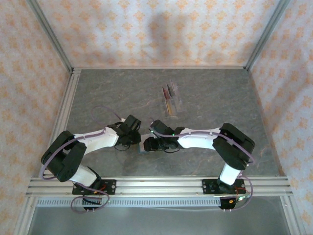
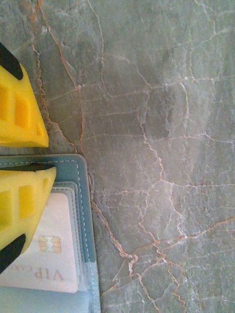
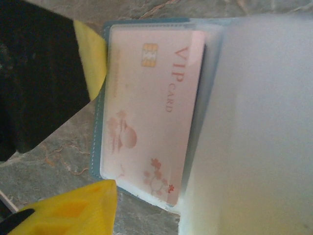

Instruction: Put the credit cards into the card holder

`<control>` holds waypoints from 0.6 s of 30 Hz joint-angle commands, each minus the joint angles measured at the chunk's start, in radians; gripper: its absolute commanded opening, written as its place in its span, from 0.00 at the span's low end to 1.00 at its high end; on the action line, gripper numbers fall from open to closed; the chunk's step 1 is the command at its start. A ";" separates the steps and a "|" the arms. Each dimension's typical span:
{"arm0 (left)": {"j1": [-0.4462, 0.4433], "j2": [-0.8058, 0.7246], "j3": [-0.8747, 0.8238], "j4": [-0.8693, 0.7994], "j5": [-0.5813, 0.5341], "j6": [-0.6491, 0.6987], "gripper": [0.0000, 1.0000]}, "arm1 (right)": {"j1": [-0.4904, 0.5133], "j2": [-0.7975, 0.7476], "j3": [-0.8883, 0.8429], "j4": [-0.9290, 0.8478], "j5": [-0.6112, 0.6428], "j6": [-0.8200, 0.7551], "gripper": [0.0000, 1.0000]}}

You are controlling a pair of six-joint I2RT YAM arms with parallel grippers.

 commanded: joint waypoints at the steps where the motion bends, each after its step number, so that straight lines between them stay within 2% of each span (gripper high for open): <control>1: -0.044 0.071 -0.022 0.033 0.110 -0.006 0.18 | 0.017 -0.032 -0.007 0.022 0.016 0.016 0.51; 10: -0.046 0.039 -0.025 0.011 0.101 -0.005 0.18 | 0.008 -0.012 0.086 -0.048 0.077 -0.052 0.54; 18: -0.021 0.007 -0.028 0.024 0.169 -0.030 0.18 | -0.010 0.039 0.141 0.006 0.010 -0.049 0.55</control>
